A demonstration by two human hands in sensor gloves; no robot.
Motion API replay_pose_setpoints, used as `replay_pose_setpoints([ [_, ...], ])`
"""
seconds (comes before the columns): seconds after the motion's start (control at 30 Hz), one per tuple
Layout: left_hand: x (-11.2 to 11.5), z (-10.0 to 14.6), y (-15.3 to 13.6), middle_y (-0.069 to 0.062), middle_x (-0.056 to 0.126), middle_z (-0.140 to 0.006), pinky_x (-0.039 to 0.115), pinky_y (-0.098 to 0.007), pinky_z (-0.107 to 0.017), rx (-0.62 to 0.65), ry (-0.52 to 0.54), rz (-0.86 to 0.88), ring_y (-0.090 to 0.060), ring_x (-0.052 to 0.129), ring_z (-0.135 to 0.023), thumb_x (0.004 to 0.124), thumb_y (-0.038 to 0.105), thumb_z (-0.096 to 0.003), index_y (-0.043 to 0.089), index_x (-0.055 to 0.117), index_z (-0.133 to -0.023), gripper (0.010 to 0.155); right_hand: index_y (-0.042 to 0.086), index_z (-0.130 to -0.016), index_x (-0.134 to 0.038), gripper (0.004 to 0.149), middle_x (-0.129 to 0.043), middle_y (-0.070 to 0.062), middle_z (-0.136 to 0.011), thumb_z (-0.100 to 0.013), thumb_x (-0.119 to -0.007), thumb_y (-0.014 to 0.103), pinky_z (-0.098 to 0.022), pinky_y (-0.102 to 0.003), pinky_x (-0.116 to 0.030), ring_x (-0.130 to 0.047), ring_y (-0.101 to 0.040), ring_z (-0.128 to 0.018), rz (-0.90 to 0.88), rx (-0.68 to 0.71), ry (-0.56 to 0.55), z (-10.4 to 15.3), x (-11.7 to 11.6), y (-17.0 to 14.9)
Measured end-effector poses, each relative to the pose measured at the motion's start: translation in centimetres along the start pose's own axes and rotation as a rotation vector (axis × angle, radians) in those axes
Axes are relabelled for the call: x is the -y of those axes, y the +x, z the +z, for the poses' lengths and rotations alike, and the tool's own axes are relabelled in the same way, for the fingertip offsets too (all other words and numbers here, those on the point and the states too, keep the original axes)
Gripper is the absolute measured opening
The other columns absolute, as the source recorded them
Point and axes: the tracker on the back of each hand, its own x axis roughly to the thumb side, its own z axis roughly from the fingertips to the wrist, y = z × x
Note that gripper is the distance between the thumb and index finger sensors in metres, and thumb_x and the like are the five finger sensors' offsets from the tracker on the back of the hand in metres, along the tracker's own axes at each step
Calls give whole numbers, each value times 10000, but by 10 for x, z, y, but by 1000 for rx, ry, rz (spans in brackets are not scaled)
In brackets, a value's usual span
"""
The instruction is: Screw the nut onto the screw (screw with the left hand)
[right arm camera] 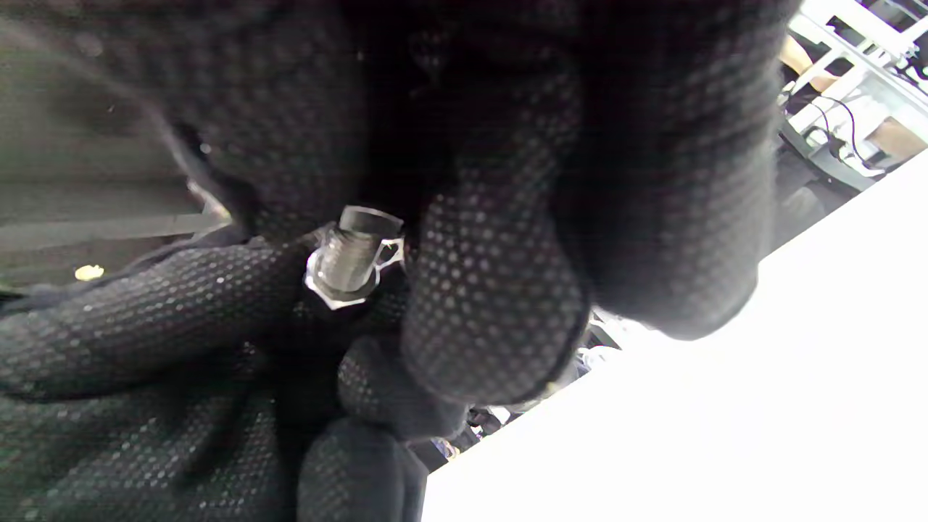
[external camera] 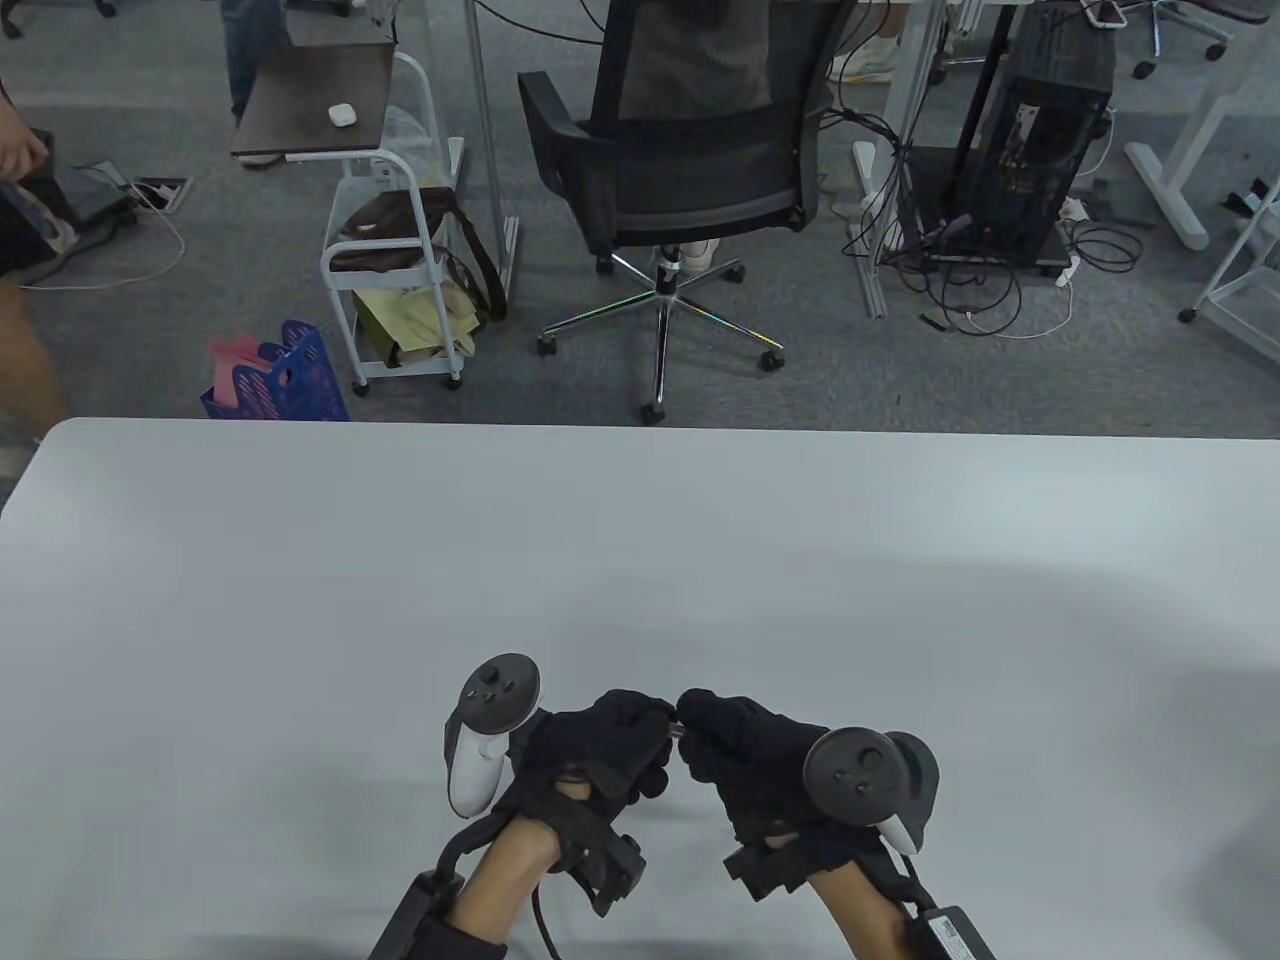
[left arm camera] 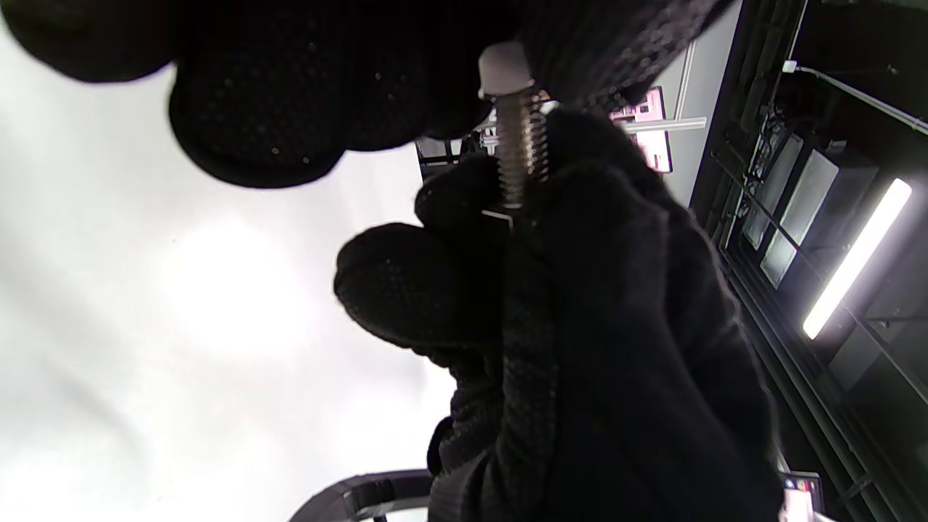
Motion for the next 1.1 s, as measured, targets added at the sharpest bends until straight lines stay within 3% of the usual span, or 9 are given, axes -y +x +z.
replay_pose_setpoints([
  [0.17, -1, 1, 0, -255, 870, -739, 751, -575, -384, -2, 22, 17, -434, 938, -478, 752, 379, -429, 49, 769, -856, 541, 110, -784, -915, 520, -995, -158, -720, -307, -989, 302, -357, -396, -1033, -1178, -190, -397, 5, 3, 33, 1, -4, 4],
  [0.3, 2, -1, 2, -243, 816, -799, 728, -571, -426, 15, -49, 28, -431, 908, -535, 747, 339, -439, 66, 707, -913, 548, 114, -758, -926, 490, -1021, -150, -687, -300, -982, 278, -323, -377, -1056, -1200, -173, -351, 74, 34, -6, 1, -1, 6],
  [0.4, 2, 1, 0, -274, 754, -876, 707, -591, -459, 2, -40, 27, -460, 884, -590, 727, 442, -444, 68, 575, -1025, 708, 128, -740, -935, 471, -1038, -136, -670, -297, -970, 281, -310, -367, -1066, -1212, -161, -331, 80, 51, -33, 1, 2, 6],
  [0.47, -1, 2, -1, -286, 819, -823, 723, -602, -427, -7, 32, -6, -477, 913, -539, 750, 481, -421, 50, 698, -958, 690, 131, -736, -939, 466, -1042, -132, -664, -297, -965, 285, -308, -367, -1066, -1213, -160, -329, 76, 56, -35, 1, 2, 7],
  [0.53, 0, 1, 1, -272, 883, -758, 733, -605, -402, 0, -3, 4, -479, 932, -503, 761, 440, -423, 58, 817, -850, 576, 135, -738, -939, 468, -1047, -126, -661, -298, -964, 291, -307, -366, -1066, -1214, -159, -328, 93, 61, -21, 1, 1, 6],
  [0.77, 2, 1, 7, -251, 804, -809, 714, -586, -442, 39, -49, -8, -447, 897, -559, 751, 345, -435, 62, 707, -900, 546, 120, -734, -925, 471, -1058, -133, -629, -302, -958, 304, -287, -378, -1064, -1222, -176, -317, 46, 31, -31, 1, 4, 4],
  [0.87, 2, 2, 2, -277, 776, -849, 708, -595, -452, 6, -41, 7, -467, 890, -577, 728, 450, -440, 48, 621, -991, 690, 141, -726, -927, 457, -1052, -114, -645, -298, -956, 299, -299, -370, -1063, -1218, -168, -324, 77, 60, -42, 1, 5, 7],
  [0.97, 0, 2, 1, -282, 890, -740, 736, -608, -391, -2, 3, -23, -482, 938, -485, 754, 448, -423, 39, 815, -842, 588, 146, -727, -928, 457, -1054, -108, -644, -299, -955, 305, -301, -366, -1062, -1217, -164, -324, 82, 58, -31, 1, 3, 7],
  [1.1, 2, 1, 6, -269, 838, -767, 726, -590, -411, 16, -42, -42, -453, 917, -507, 751, 362, -431, 37, 738, -875, 550, 138, -730, -930, 468, -1073, -109, -606, -307, -939, 340, -278, -386, -1055, -1219, -171, -305, 83, 38, -25, 1, 3, 5],
])
